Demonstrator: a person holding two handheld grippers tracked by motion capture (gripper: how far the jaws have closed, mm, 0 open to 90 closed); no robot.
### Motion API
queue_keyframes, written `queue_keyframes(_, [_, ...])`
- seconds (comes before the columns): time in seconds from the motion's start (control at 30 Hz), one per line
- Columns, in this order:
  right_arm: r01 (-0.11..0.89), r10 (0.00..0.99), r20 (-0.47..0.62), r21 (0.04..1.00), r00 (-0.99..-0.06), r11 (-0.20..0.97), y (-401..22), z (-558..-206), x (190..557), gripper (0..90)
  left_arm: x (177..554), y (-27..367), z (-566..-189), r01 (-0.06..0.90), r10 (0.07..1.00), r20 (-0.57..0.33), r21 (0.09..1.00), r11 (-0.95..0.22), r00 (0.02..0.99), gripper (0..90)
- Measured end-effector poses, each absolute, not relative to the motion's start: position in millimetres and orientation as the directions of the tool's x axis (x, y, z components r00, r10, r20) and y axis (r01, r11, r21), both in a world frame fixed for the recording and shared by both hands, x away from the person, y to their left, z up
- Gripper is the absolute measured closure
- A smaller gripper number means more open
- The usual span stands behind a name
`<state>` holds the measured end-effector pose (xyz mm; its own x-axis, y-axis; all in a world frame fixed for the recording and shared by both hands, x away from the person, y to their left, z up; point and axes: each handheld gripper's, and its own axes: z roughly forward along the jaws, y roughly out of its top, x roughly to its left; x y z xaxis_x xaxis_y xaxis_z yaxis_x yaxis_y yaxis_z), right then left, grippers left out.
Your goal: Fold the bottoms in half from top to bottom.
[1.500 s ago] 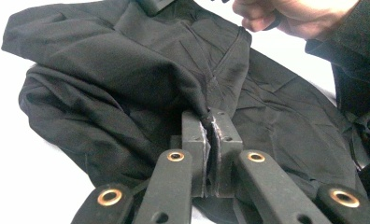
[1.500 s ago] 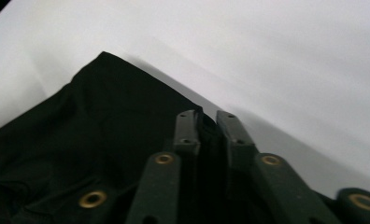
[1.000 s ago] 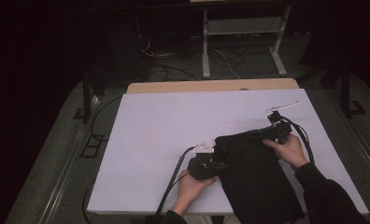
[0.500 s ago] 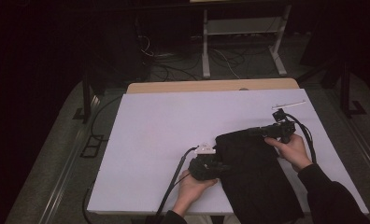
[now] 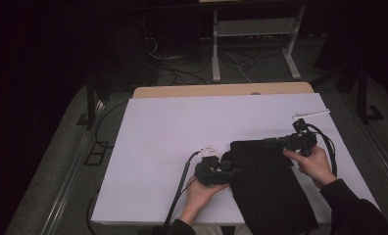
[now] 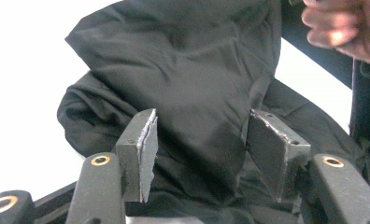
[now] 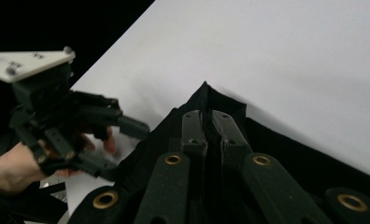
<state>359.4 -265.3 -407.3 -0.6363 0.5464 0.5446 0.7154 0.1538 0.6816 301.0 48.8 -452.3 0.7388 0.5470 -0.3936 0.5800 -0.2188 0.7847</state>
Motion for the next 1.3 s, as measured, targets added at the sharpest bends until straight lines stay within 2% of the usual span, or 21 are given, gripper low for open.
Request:
queue_keyframes(0.67, [0.687,0.499,0.54,0.706,-0.678,0.17,-270,-395,330,82.7,307,57,-437,0.551,0.563,-0.364,0.81,-0.202,0.742,26.6])
queue_keyframes(1.3, [0.68,0.464,0.542,0.703,-0.701,0.206,-279,-399,299,82.7,316,71,-426,0.527,0.606,-0.338,0.835,-0.159,0.72,24.4])
